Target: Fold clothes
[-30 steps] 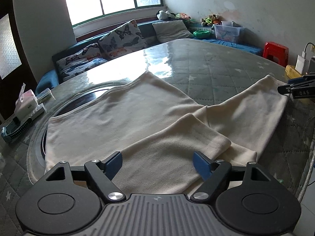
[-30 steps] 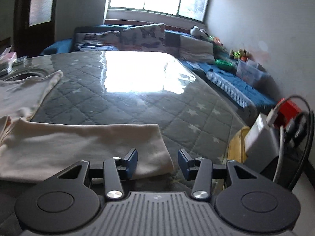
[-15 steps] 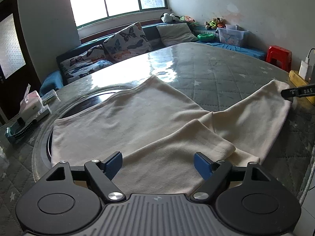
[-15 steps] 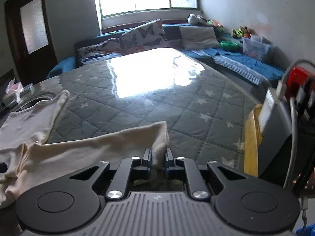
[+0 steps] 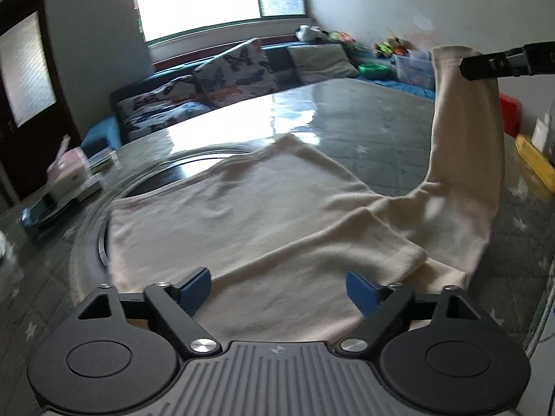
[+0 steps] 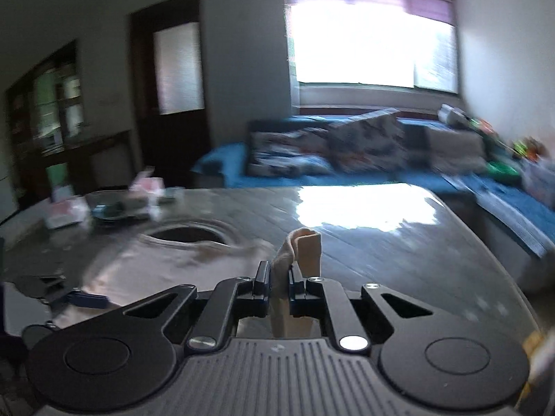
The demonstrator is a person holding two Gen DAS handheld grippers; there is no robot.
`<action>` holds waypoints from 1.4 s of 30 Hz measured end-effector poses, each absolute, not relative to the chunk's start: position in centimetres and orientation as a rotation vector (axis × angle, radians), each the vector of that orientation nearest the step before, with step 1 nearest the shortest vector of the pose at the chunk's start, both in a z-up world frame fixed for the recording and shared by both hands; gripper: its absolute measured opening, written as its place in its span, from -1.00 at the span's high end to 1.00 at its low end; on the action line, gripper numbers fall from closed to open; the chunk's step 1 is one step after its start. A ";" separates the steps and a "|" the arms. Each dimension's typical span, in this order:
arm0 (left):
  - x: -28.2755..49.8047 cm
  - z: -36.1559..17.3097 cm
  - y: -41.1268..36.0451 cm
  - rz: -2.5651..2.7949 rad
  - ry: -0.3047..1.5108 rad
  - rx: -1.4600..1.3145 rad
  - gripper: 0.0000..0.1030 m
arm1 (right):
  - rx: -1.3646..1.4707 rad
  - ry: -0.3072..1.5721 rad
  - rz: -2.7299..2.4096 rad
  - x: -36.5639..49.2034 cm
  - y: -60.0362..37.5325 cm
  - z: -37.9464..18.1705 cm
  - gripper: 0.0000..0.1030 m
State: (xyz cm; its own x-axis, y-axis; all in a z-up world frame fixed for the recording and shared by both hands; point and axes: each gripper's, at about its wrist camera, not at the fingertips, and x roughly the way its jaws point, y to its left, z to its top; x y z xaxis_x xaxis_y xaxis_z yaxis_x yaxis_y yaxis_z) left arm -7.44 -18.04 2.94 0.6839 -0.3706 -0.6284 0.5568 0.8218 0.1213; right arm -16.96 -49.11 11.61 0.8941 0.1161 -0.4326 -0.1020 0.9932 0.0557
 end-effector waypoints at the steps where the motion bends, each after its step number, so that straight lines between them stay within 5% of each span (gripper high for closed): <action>1: -7.4 3.1 -17.4 -0.518 0.626 0.304 -0.82 | 0.020 0.447 0.143 -16.4 -48.1 12.0 0.83; 7: -7.5 3.7 -12.9 -0.419 0.609 0.245 -1.00 | -0.070 0.440 0.316 -13.6 -41.4 13.3 0.83; 23: -8.2 3.9 -3.8 -0.225 0.623 0.122 -1.00 | -0.222 0.588 0.646 -10.8 -27.6 8.7 0.80; 29: -8.8 4.4 -4.4 -0.271 0.592 0.139 -1.00 | -0.222 0.536 0.631 -11.8 -28.6 9.8 0.66; 31: -9.1 4.4 -5.3 -0.308 0.573 0.163 -0.99 | -0.239 0.533 0.593 -12.1 -30.2 10.2 0.45; 42: -8.3 3.2 -10.6 -0.451 0.577 0.283 -0.28 | -0.253 0.645 0.308 -13.3 -40.7 7.7 0.43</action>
